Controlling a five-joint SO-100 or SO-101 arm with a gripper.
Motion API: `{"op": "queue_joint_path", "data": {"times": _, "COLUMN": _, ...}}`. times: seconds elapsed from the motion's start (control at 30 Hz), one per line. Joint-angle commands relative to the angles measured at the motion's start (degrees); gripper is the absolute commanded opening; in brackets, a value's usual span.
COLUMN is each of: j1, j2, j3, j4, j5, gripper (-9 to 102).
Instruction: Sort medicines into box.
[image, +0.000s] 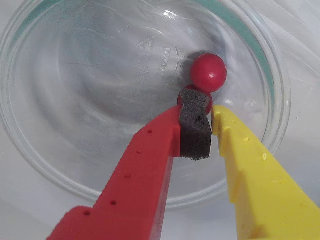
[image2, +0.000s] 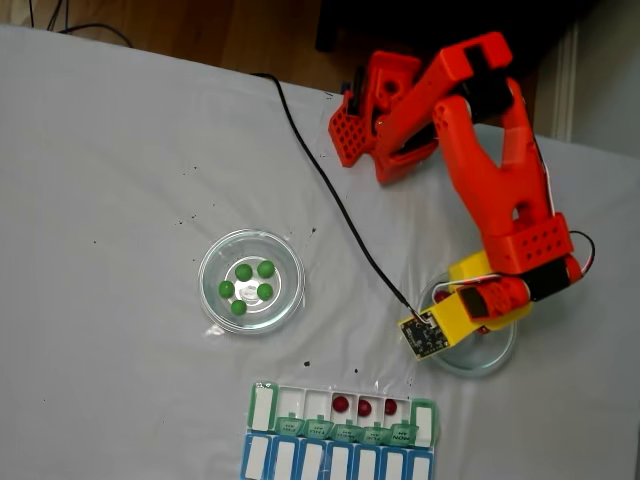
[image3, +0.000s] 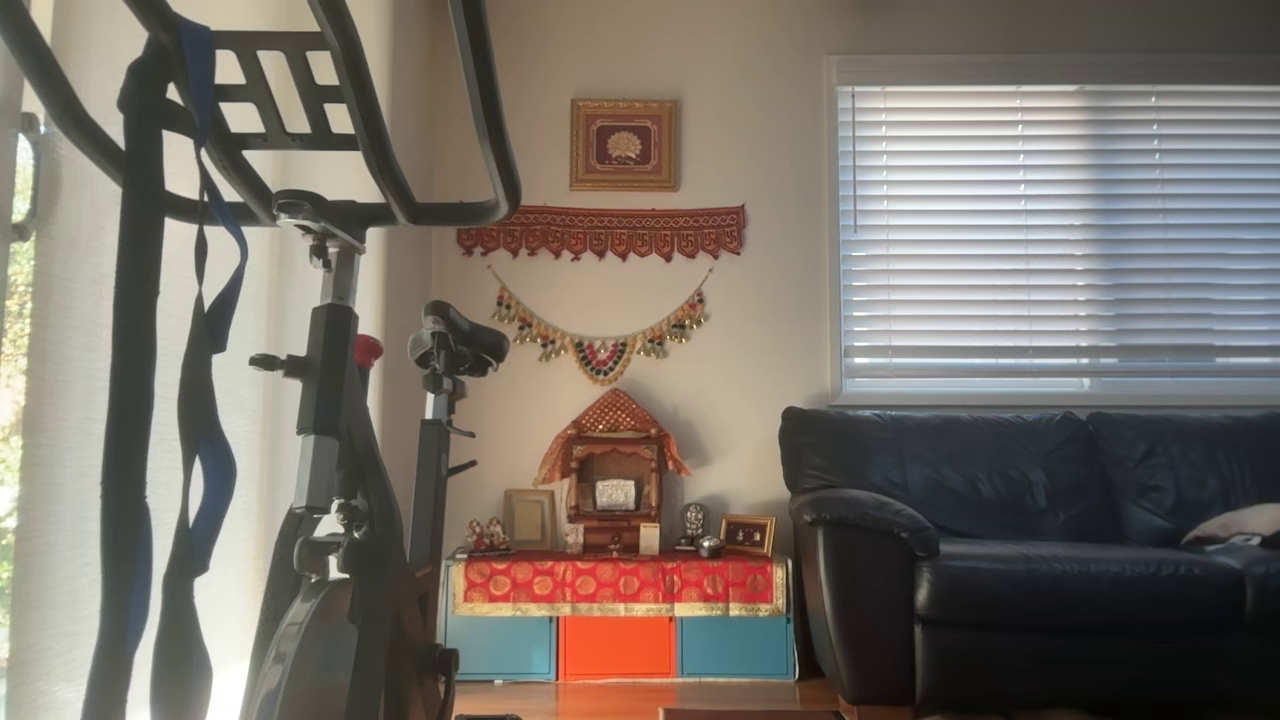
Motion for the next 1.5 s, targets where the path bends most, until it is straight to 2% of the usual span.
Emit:
{"op": "queue_joint_path", "data": {"times": 0.0, "j1": -0.8, "j2": 3.5, "j3": -0.6, "j4": -0.4, "j5": 1.1, "gripper": 5}}
{"op": "queue_joint_path", "data": {"times": 0.23, "j1": -0.9, "j2": 3.8, "j3": -0.4, "j4": -0.3, "j5": 1.3, "gripper": 17}}
{"op": "queue_joint_path", "data": {"times": 0.57, "j1": -2.5, "j2": 0.7, "j3": 0.5, "j4": -1.4, "j5": 3.0, "gripper": 22}}
{"op": "queue_joint_path", "data": {"times": 1.2, "j1": -4.2, "j2": -5.3, "j3": 1.8, "j4": -4.3, "j5": 4.0, "gripper": 23}}
{"op": "queue_joint_path", "data": {"times": 1.47, "j1": -4.4, "j2": 1.3, "j3": -1.1, "j4": 2.2, "j5": 4.1, "gripper": 22}}
